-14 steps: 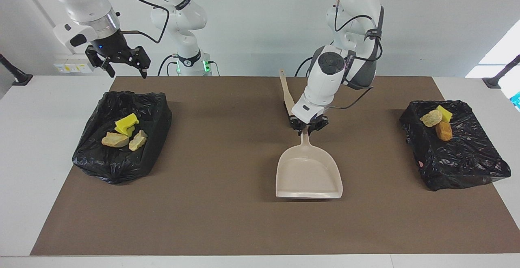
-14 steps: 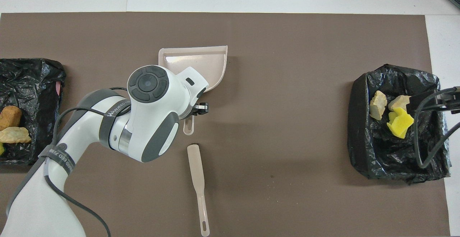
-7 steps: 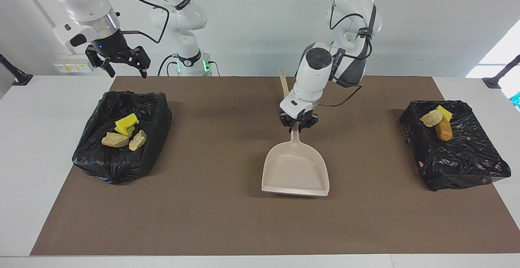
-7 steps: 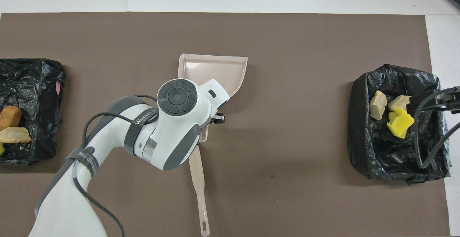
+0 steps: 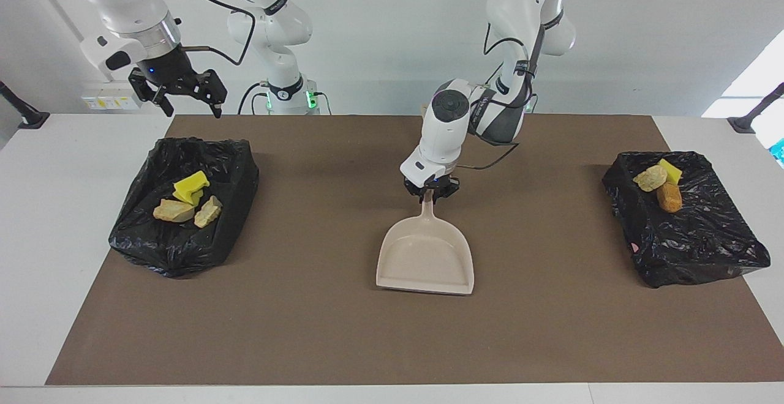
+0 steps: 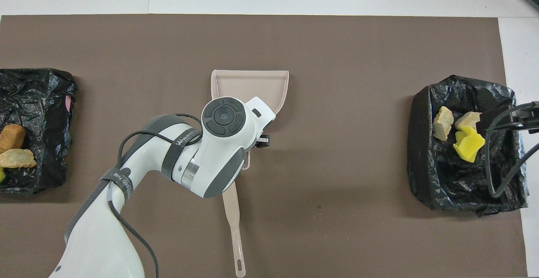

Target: Sweep and dump trash in bin

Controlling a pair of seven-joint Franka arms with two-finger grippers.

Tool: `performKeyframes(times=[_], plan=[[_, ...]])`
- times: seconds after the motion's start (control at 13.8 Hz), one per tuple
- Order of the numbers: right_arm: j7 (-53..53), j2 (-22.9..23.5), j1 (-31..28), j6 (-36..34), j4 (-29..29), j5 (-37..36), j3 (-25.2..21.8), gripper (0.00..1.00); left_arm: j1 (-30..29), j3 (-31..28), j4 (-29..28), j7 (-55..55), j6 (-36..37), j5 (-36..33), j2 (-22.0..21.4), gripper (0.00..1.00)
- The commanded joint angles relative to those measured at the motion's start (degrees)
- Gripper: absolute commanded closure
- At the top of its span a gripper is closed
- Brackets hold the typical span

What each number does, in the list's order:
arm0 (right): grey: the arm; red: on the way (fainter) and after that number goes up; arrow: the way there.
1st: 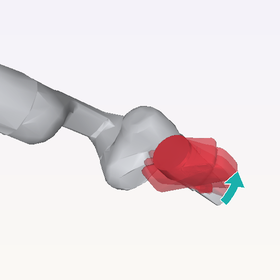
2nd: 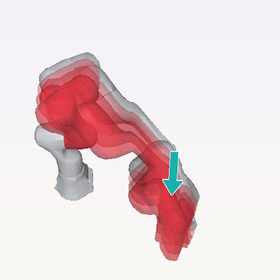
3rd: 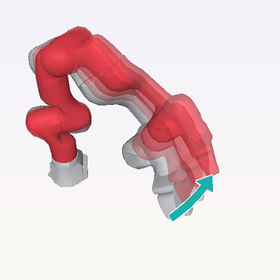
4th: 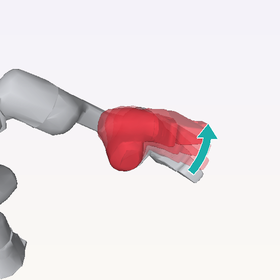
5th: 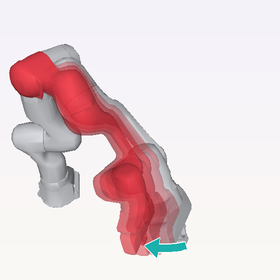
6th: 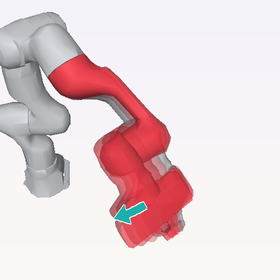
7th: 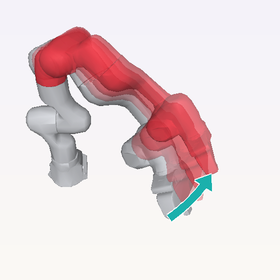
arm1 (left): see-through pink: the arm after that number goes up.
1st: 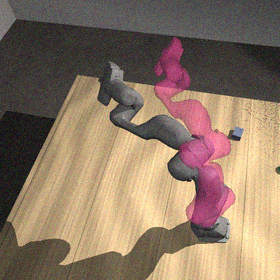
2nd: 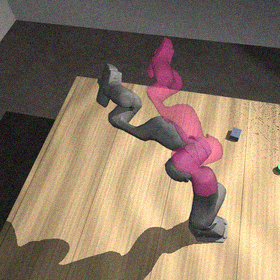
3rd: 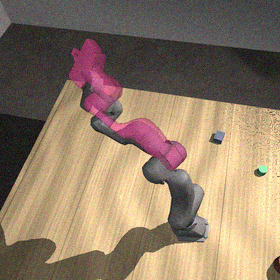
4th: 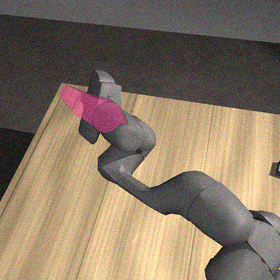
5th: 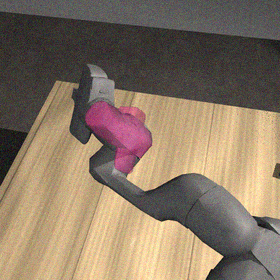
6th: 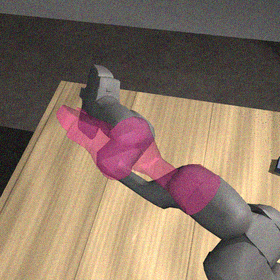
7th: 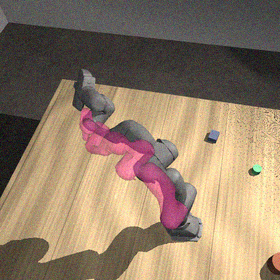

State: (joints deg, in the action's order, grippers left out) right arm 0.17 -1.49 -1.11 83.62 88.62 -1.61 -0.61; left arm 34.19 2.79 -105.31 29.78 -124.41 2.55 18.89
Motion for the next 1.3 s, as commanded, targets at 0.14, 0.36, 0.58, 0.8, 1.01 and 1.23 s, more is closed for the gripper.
performKeyframes(times=[0.14, 0.36, 0.58, 0.8, 1.01, 1.23], plan=[[-0.96, -0.7, -0.21, -0.39, 0.42, -0.15, 0.17, 0.0, 1.15, -1.2, 0.81, 2.65, 0.31, -1.23, 0.54, 1.0], [-0.96, -0.7, -0.21, -0.39, 0.42, -0.15, 0.17, 0.0, 0.54, -1.12, 0.89, 7.19, -0.83, -1.14, 0.8, 0.08], [-0.96, -0.7, -0.21, -0.39, 0.42, -0.15, 0.17, 0.0, -1.3, -1.38, 1.16, 9.07, -0.84, -1.05, 0.28, 0.0], [-0.96, -0.7, -0.21, -0.39, 0.42, -0.15, 0.17, 0.0, -3.76, -1.73, 2.47, 8.46, 0.22, -1.14, -1.3, 0.0], [-0.96, -0.7, -0.21, -0.39, 0.42, -0.15, 0.17, 0.0, -7.28, -1.73, 4.49, 8.28, 0.31, -1.75, -2.1, 0.0], [-0.96, -0.7, -0.21, -0.39, 0.42, -0.15, 0.17, 0.0, -11.06, -1.73, 5.12, 7.4, 0.48, -3.34, -4.02, 0.0]])
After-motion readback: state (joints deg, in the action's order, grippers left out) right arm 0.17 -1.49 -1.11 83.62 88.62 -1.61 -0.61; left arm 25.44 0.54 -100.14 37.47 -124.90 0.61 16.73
